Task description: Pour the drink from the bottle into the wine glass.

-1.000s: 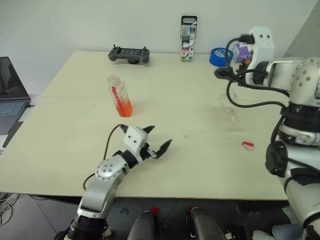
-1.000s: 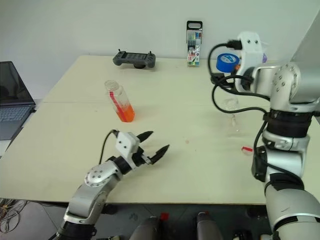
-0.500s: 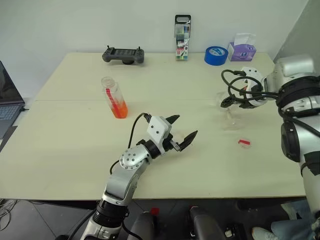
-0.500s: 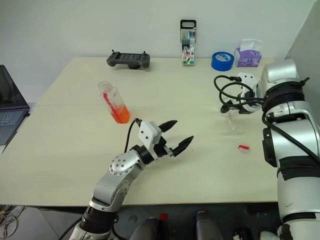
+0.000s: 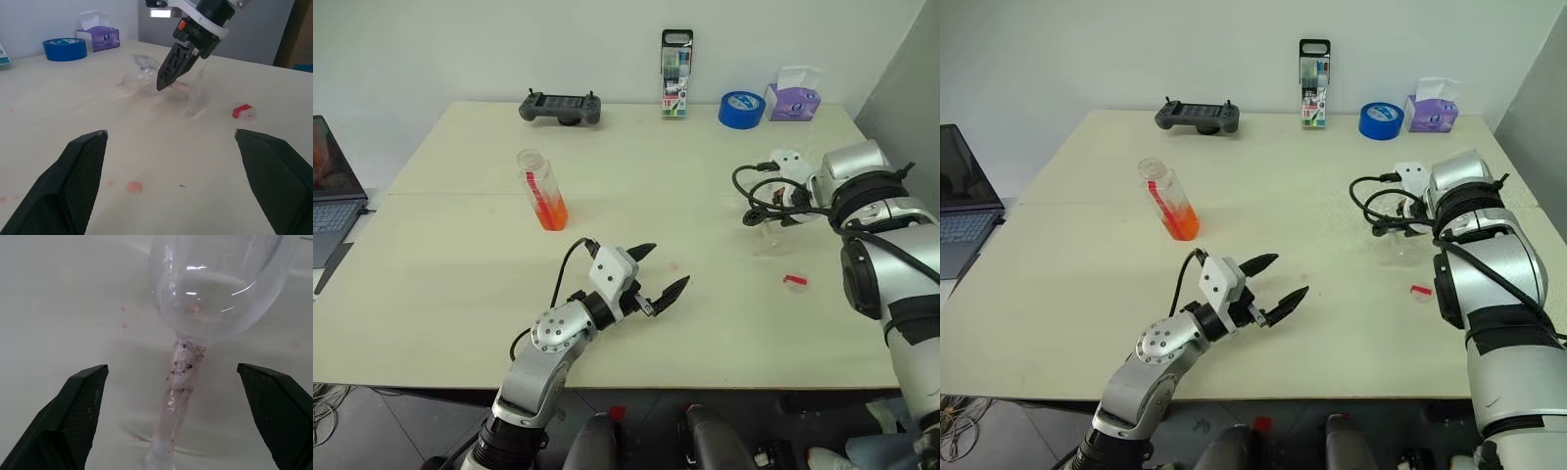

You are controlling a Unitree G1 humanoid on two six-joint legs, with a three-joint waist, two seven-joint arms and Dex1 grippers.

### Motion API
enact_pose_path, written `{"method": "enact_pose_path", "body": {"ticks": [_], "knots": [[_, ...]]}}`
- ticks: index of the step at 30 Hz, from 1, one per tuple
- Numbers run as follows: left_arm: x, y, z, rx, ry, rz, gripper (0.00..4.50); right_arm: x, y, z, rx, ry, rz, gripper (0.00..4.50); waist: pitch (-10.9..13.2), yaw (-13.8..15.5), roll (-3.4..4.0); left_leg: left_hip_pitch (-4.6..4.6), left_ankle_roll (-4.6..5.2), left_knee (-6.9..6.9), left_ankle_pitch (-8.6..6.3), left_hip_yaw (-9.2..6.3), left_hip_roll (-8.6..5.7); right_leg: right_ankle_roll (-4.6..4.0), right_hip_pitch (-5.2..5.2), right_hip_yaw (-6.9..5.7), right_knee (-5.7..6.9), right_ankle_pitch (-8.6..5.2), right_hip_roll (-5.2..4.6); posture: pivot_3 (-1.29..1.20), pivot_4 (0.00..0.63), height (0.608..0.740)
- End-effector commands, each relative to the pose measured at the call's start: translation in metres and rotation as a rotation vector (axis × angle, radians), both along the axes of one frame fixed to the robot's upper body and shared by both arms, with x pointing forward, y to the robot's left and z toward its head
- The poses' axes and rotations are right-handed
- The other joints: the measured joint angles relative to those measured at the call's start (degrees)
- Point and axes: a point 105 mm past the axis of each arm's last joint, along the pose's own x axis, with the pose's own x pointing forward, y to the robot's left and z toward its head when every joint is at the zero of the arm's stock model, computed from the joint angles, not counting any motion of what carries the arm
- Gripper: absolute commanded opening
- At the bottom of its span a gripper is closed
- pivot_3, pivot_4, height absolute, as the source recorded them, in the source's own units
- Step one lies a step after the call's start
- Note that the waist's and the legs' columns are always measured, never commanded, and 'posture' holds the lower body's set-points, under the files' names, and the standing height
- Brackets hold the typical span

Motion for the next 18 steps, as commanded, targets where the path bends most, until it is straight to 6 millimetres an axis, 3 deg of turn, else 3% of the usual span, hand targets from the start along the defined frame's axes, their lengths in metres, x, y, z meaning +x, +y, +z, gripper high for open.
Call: {"method": "enact_pose_path", "body": {"ticks": [1, 11, 13, 18], "knots": [[-0.003, 0.002, 0.017, -0.015, -0.053, 0.025, 4.50, 0.006, -0.009, -0.004, -0.005, -0.060, -0.051, 3.94, 0.0, 0.0, 0.00, 0.00, 0.00, 0.00, 0.00, -0.01, 0.01, 0.00, 0.01, 0.00, 0.00, 0.00, 0.00, 0.00, 0.150, 0.740], [-0.007, 0.005, 0.014, 0.002, -0.032, 0.032, 4.50, 0.012, -0.008, -0.004, -0.004, -0.111, -0.081, 0.33, 0.0, -0.1, 0.01, 0.03, 0.00, 0.00, 0.00, 0.04, 0.01, 0.00, 0.00, 0.05, 0.03, 0.00, 0.02, 0.00, 0.150, 0.740], [-0.006, 0.003, 0.014, 0.000, -0.031, 0.027, 4.50, 0.014, -0.005, 0.003, 0.008, -0.128, -0.078, 0.21, 0.0, 0.0, 0.01, 0.03, 0.00, 0.00, 0.00, 0.04, 0.01, 0.00, 0.00, 0.04, 0.03, 0.00, 0.02, 0.00, 0.150, 0.740], [-0.001, 0.000, 0.015, -0.009, -0.029, 0.014, 4.50, 0.024, 0.023, 0.044, 0.132, -0.233, -0.034, 0.21, 0.0, -0.1, 0.05, 0.02, 0.00, 0.00, 0.00, 0.06, 0.02, -0.01, -0.01, 0.06, 0.05, 0.00, 0.02, 0.00, 0.150, 0.740]]}}
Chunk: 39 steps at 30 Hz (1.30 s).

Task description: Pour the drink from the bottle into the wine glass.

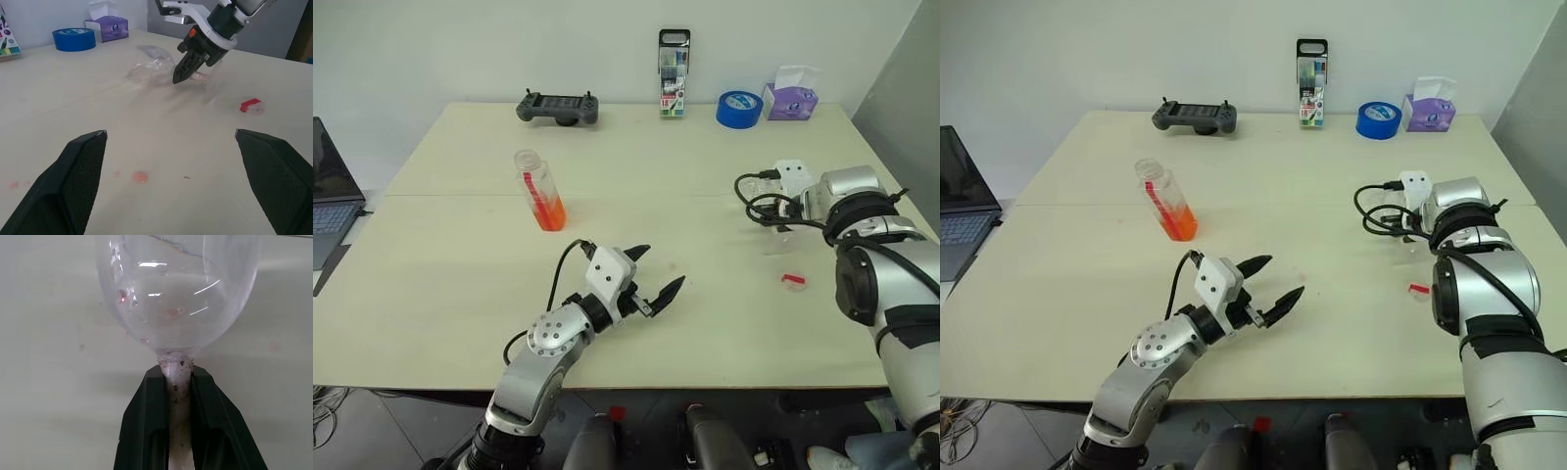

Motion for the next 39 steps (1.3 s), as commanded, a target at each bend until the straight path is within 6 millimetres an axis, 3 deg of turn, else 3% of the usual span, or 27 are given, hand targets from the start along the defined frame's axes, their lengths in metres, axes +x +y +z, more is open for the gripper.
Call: {"method": "enact_pose_path", "body": {"ticks": [1, 5, 9, 12, 19, 24, 29, 34, 39], "knots": [[0.001, -0.004, 0.011, -0.027, -0.035, -0.025, 4.50, 0.018, 0.026, 0.064, 0.071, -0.205, 0.072, 0.21, 0.0, 0.0, 0.03, 0.00, 0.00, 0.00, 0.00, 0.00, 0.00, 0.00, -0.01, 0.00, 0.00, 0.00, 0.00, 0.00, 0.150, 0.740], [0.005, -0.005, 0.013, -0.023, -0.042, -0.040, 4.50, 0.026, 0.066, 0.102, 0.174, -0.367, 0.191, 0.21, 0.0, -0.1, 0.04, 0.00, 0.00, -0.03, 0.00, -0.01, 0.03, 0.00, -0.02, -0.01, -0.01, 0.00, 0.04, 0.00, 0.150, 0.740], [0.012, -0.001, 0.018, -0.017, -0.052, -0.040, 4.50, 0.034, 0.102, 0.110, 0.108, -0.622, 0.282, 0.21, 0.0, -0.1, 0.02, 0.01, 0.00, -0.02, 0.00, -0.07, 0.07, 0.00, 0.00, -0.05, 0.02, 0.00, 0.09, 0.00, 0.150, 0.740], [0.016, 0.005, 0.022, -0.025, -0.048, -0.019, 4.50, 0.032, 0.128, 0.097, 0.097, -0.755, 0.334, 0.21, 0.0, 0.0, 0.01, -0.03, 0.00, 0.01, 0.00, -0.19, 0.07, 0.01, 0.02, -0.15, 0.03, 0.00, 0.08, 0.00, 0.150, 0.740], [0.016, 0.018, 0.026, -0.001, -0.049, 0.025, 4.50, 0.016, 0.196, 0.054, 0.184, -0.876, 0.340, 0.21, 0.0, -0.1, 0.03, -0.09, -0.03, 0.01, 0.02, -0.25, 0.05, 0.00, -0.08, -0.11, 0.04, 0.01, 0.02, 0.00, 0.150, 0.740], [0.012, 0.033, 0.027, 0.007, -0.030, 0.081, 4.50, 0.003, 0.226, 0.036, 0.212, -0.887, 0.388, 0.21, 0.0, -0.2, 0.03, -0.04, -0.04, 0.00, 0.02, -0.53, 0.09, -0.01, -0.06, -0.18, 0.06, 0.01, 0.04, 0.00, 0.150, 0.740], [0.010, 0.039, 0.025, 0.023, -0.022, 0.101, 4.50, -0.006, 0.234, 0.006, 0.192, -0.822, 0.424, 0.21, 0.0, -0.2, 0.03, 0.02, -0.05, 0.01, 0.02, -0.59, 0.06, -0.01, 0.04, -0.22, 0.05, 0.01, 0.04, 0.00, 0.150, 0.740], [0.010, 0.036, 0.024, 0.020, -0.014, 0.098, 4.50, -0.006, 0.218, -0.031, 0.147, -0.707, 0.381, 0.21, 0.0, 0.0, 0.00, 0.08, -0.07, 0.01, 0.03, -0.55, 0.04, -0.01, 0.09, -0.18, 0.04, 0.01, 0.02, 0.00, 0.150, 0.740], [0.016, 0.049, 0.025, -0.037, 0.011, 0.155, 4.50, -0.010, 0.211, -0.037, 0.109, -0.723, 0.430, 0.21, -0.1, 0.2, -0.02, 0.14, -0.07, 0.01, 0.03, -0.59, 0.03, -0.01, 0.16, -0.22, 0.05, 0.01, 0.03, 0.00, 0.150, 0.740]]}}
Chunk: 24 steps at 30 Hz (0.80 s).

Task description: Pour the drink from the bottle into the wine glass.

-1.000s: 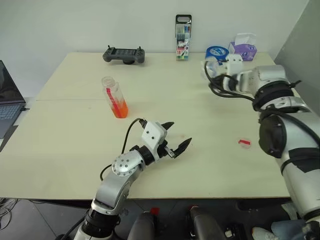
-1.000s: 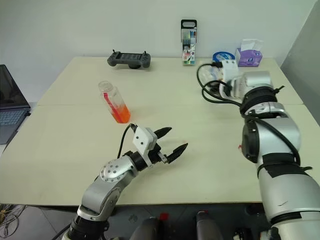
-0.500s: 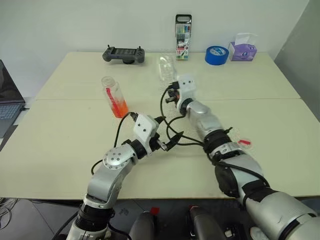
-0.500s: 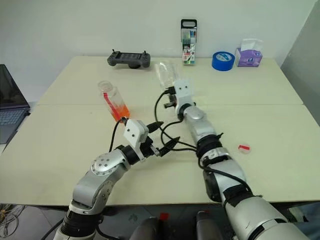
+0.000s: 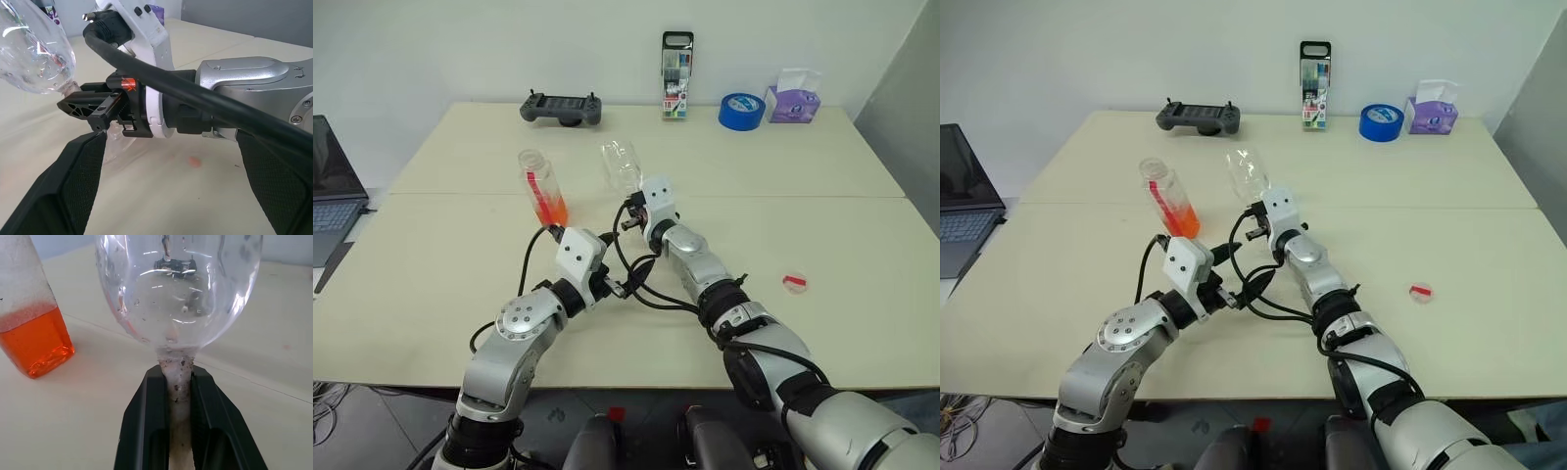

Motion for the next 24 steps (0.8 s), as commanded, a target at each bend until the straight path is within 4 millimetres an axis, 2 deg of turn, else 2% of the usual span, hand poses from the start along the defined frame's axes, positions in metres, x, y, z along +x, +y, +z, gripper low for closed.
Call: {"method": "enact_pose_path", "body": {"ticks": [1, 3, 8, 12, 24], "knots": [[0.003, 0.015, 0.014, -0.079, -0.031, 0.064, 4.50, -0.003, -0.015, -0.020, -0.047, 0.033, -0.001, 0.21, 0.0, 0.1, -0.02, 0.00, 0.00, 0.01, 0.00, 0.01, -0.01, 0.00, 0.00, 0.01, 0.00, 0.00, -0.01, 0.00, 0.150, 0.740], [0.004, 0.029, 0.009, -0.078, -0.013, 0.099, 4.50, -0.004, -0.022, -0.023, -0.050, 0.033, 0.001, 0.21, 0.0, 0.0, -0.04, 0.01, 0.00, 0.01, 0.00, 0.00, -0.01, 0.00, 0.03, 0.00, -0.02, 0.00, -0.02, 0.00, 0.150, 0.740], [0.004, 0.042, 0.007, -0.062, -0.004, 0.118, 4.50, -0.011, -0.043, -0.037, -0.065, 0.043, 0.015, 0.21, -0.1, 0.3, -0.05, 0.13, 0.00, 0.02, 0.00, -0.07, -0.03, 0.01, 0.23, -0.12, -0.06, -0.01, -0.02, 0.00, 0.150, 0.740], [0.006, 0.045, 0.006, -0.065, 0.002, 0.122, 4.50, -0.016, -0.053, -0.046, -0.063, 0.059, 0.014, 0.21, -0.1, 0.3, -0.07, 0.67, 0.01, -0.07, -0.02, -0.10, -0.07, 0.01, 0.83, -0.13, -0.31, -0.03, -0.07, 0.00, 0.150, 0.740], [0.001, 0.043, -0.001, -0.051, 0.065, 0.068, 4.50, -0.033, -0.071, -0.082, -0.088, 0.148, -0.006, 0.21, -0.4, 0.3, -0.14, 0.74, 0.00, -0.09, -0.02, -0.12, -0.06, 0.01, 0.87, -0.11, -0.33, -0.03, -0.08, 0.00, 0.150, 0.740]]}}
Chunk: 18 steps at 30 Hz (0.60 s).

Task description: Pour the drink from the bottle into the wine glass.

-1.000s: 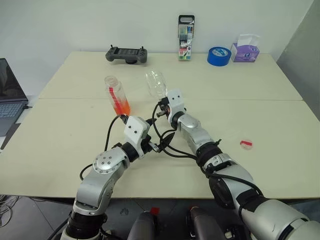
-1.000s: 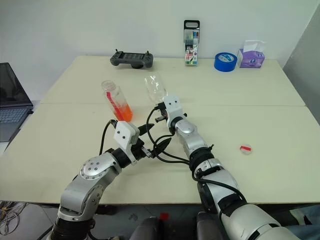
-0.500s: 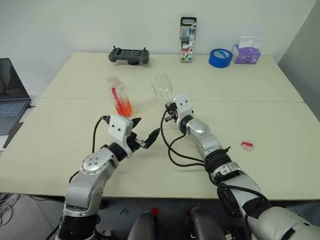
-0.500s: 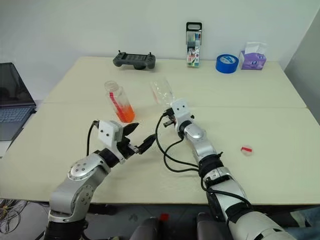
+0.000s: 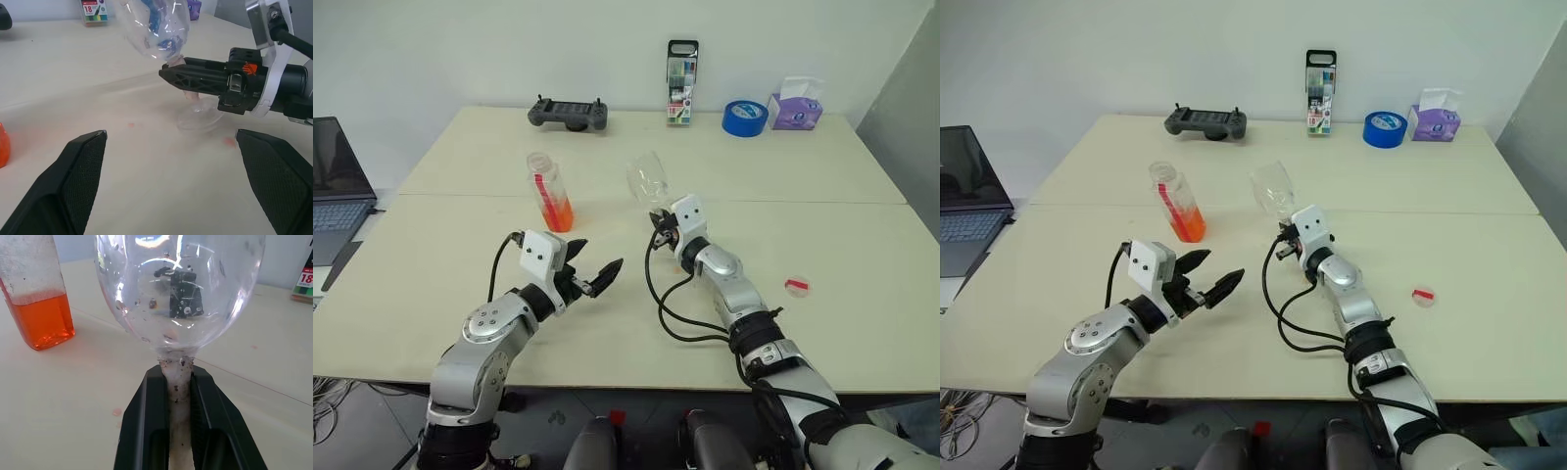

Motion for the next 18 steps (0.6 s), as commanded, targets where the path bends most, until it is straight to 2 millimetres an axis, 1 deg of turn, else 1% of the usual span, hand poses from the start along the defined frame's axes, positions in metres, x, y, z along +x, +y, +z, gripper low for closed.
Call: {"method": "enact_pose_path", "body": {"ticks": [1, 4, 8, 11, 13, 16, 18], "knots": [[-0.002, -0.002, 0.010, 0.002, -0.036, -0.022, 4.50, -0.012, -0.024, -0.060, -0.070, 0.206, -0.044, 0.21, -0.1, 0.0, -0.02, 0.00, 0.00, 0.00, 0.00, 0.00, 0.00, 0.00, 0.00, 0.00, -0.01, 0.00, 0.00, 0.00, 0.150, 0.740], [-0.001, -0.002, 0.010, 0.005, -0.030, -0.029, 4.50, -0.015, -0.033, -0.068, -0.089, 0.243, -0.050, 0.21, -0.3, 0.0, -0.02, 0.01, 0.00, -0.01, 0.00, -0.02, 0.00, 0.00, 0.02, 0.00, -0.02, -0.01, -0.01, 0.00, 0.150, 0.740], [-0.002, -0.004, 0.007, 0.008, -0.021, -0.041, 4.50, -0.019, -0.041, -0.072, -0.101, 0.277, -0.055, 0.21, -0.7, 0.1, -0.03, 0.02, 0.00, -0.02, 0.00, -0.05, -0.01, -0.02, 0.07, -0.01, -0.09, -0.02, -0.01, 0.00, 0.150, 0.740], [-0.001, -0.005, 0.007, 0.008, -0.019, -0.046, 4.50, -0.026, -0.046, -0.078, -0.125, 0.307, -0.044, 0.21, -1.0, 0.1, 0.01, 0.08, -0.01, -0.03, -0.01, -0.09, -0.02, -0.02, 0.22, -0.01, -0.18, -0.04, -0.02, 0.00, 0.150, 0.740], [-0.001, -0.007, 0.007, 0.008, -0.017, -0.050, 4.50, -0.030, -0.049, -0.082, -0.139, 0.321, -0.038, 0.21, -1.1, 0.1, 0.05, 0.31, 0.00, -0.14, -0.02, -0.17, 0.02, 0.07, 0.70, -0.16, -0.64, -0.28, 0.00, 0.00, 0.150, 0.740], [-0.001, -0.007, 0.006, 0.008, -0.015, -0.054, 4.50, -0.036, -0.054, -0.088, -0.162, 0.346, -0.030, 0.21, -1.2, 0.1, -0.05, 1.10, -0.01, -0.66, -0.03, -0.16, -0.02, -0.04, 1.38, -0.04, -0.92, -0.42, -0.08, 0.00, 0.150, 0.740], [-0.001, -0.007, 0.006, 0.009, -0.013, -0.057, 4.50, -0.039, -0.057, -0.090, -0.172, 0.357, -0.027, 0.21, -1.4, 0.1, -0.07, 1.33, -0.01, -0.85, -0.03, -0.14, -0.01, -0.03, 1.52, 0.00, -1.03, -0.47, -0.10, 0.00, 0.150, 0.740]]}}
